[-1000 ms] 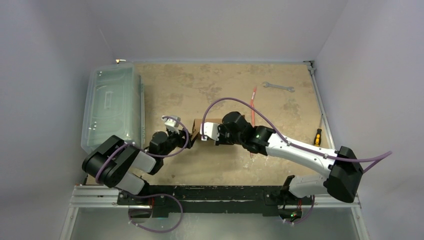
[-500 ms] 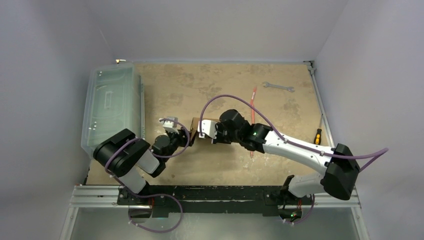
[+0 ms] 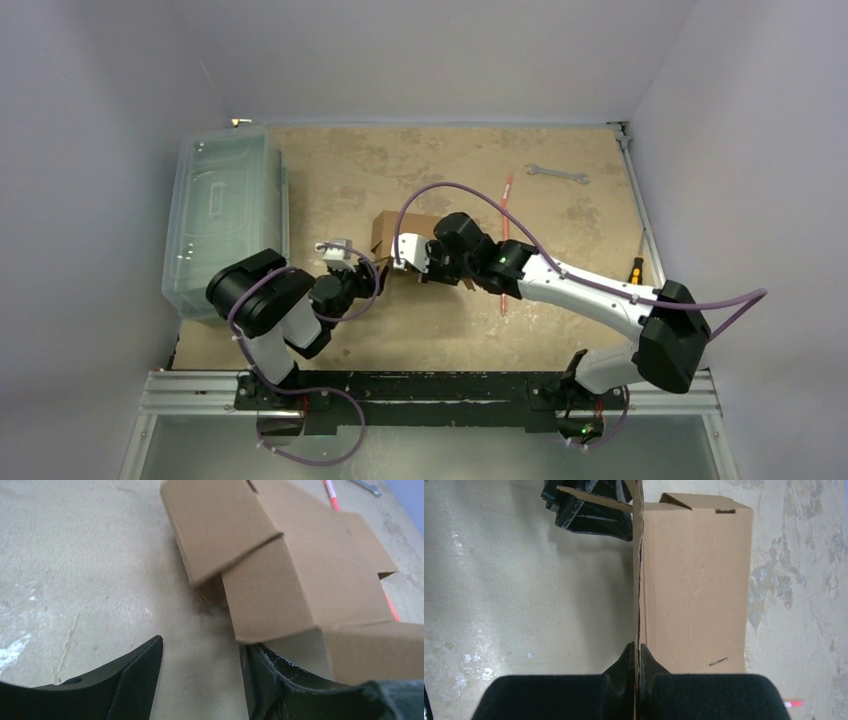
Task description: Fold the paper box
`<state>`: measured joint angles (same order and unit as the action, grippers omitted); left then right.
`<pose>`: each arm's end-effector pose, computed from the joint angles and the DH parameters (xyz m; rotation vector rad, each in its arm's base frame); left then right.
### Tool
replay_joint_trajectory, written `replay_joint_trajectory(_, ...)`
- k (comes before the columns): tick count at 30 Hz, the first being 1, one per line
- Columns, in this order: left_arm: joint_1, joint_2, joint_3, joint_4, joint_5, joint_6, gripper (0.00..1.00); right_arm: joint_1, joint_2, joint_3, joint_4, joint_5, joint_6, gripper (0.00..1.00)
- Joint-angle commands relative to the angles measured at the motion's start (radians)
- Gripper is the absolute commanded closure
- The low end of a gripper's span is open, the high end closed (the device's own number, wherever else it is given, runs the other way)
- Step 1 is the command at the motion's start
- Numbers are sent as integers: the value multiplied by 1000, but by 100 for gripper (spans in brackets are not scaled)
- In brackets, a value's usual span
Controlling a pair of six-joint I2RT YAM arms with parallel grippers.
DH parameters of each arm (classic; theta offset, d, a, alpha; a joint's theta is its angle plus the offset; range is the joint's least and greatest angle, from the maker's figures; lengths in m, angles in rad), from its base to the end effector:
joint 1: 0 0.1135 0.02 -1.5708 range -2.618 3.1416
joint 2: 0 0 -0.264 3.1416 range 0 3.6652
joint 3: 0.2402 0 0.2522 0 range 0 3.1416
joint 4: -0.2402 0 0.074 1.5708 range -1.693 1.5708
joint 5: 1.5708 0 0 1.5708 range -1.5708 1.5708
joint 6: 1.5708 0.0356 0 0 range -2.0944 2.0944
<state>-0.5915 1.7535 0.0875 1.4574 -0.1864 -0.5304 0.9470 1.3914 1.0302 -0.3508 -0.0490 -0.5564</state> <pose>0.1789 -0.1122 0.1010 -0.0820 1.8195 -0.6393 0.1774 0.2495 0.2712 -1.5861 1.6591 0.2591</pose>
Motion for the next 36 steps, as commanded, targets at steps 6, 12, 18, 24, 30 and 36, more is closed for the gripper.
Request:
replay_joint_trajectory(6, -5, 40, -47, 320, 14, 74, 42, -32, 25, 78, -33, -55, 27, 100)
replay_joint_trajectory(12, -5, -44, -79, 319, 50, 100, 40, -68, 10, 95, -48, -49, 25, 100)
replay_joint_trajectory(18, -5, -302, -108, 55, 114, 87, 37, -116, -33, 103, -65, -57, 3, 100)
replay_joint_trajectory(24, -5, -715, -10, -563, 117, 133, 35, -123, -75, 111, -113, -102, -37, 100)
replay_joint_trajectory(30, -5, -990, 77, -958, 37, 136, 19, -123, -135, 153, -189, -136, -70, 100)
replay_joint_trajectory(36, -4, -1015, 158, -1146, -77, 89, 15, -123, -211, 202, -279, -153, -102, 100)
